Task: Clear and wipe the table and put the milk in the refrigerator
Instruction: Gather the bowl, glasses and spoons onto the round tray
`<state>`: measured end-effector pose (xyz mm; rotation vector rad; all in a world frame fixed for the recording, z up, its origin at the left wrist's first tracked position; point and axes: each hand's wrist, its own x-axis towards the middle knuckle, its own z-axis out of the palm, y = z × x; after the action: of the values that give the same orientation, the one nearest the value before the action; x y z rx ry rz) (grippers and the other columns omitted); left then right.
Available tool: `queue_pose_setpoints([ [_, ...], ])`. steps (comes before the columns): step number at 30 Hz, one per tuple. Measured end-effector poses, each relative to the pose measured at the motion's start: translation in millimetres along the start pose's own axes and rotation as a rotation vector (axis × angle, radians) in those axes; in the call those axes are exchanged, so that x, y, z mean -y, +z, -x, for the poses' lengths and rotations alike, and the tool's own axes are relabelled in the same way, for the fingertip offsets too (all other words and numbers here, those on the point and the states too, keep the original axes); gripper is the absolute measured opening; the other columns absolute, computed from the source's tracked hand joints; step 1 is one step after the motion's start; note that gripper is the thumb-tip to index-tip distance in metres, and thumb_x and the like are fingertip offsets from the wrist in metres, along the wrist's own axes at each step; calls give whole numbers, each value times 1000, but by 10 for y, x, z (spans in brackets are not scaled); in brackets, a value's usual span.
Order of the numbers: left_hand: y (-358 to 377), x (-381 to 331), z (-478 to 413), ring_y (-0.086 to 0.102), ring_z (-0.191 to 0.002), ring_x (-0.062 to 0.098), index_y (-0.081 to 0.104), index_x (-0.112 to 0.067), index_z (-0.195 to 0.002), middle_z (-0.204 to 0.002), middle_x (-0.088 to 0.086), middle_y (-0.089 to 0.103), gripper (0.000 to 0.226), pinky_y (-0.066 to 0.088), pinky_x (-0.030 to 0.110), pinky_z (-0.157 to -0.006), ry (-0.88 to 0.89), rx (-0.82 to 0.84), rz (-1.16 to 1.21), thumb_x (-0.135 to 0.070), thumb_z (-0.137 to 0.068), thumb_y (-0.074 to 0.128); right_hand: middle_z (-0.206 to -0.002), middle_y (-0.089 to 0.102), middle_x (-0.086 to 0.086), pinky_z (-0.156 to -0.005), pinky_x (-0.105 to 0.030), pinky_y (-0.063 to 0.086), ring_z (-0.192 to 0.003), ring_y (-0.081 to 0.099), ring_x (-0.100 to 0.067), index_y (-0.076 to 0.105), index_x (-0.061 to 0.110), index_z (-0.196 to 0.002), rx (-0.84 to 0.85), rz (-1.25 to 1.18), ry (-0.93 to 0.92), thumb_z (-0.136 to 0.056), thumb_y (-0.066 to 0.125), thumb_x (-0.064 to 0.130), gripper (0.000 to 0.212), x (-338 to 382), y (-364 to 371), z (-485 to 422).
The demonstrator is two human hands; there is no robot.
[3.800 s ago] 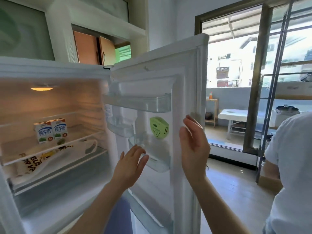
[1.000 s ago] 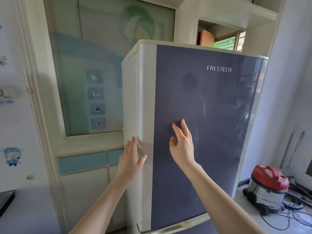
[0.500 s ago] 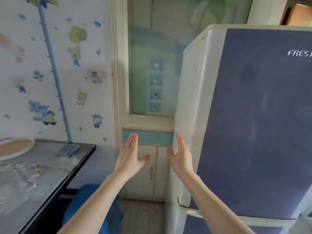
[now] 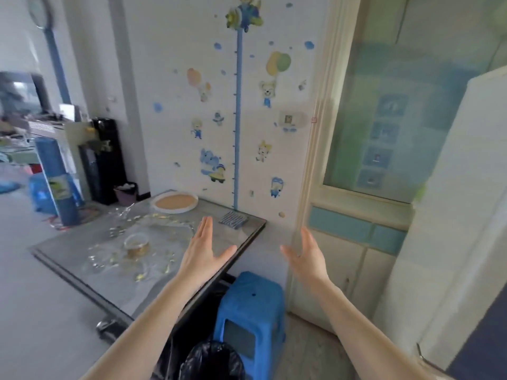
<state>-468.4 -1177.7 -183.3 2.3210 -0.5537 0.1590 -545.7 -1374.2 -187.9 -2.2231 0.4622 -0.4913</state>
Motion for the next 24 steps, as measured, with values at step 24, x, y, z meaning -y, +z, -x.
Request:
queue_pose_setpoints([
  [24, -2120, 2978, -438, 27, -138, 19, 13, -12, -146, -153, 1, 23, 84, 28, 34, -108, -149, -105, 49, -35, -83, 63, -154, 22, -2, -113, -34, 25, -141, 24, -18, 17, 15, -146, 209, -67, -23, -89, 56, 31, 70, 1990, 3393, -448],
])
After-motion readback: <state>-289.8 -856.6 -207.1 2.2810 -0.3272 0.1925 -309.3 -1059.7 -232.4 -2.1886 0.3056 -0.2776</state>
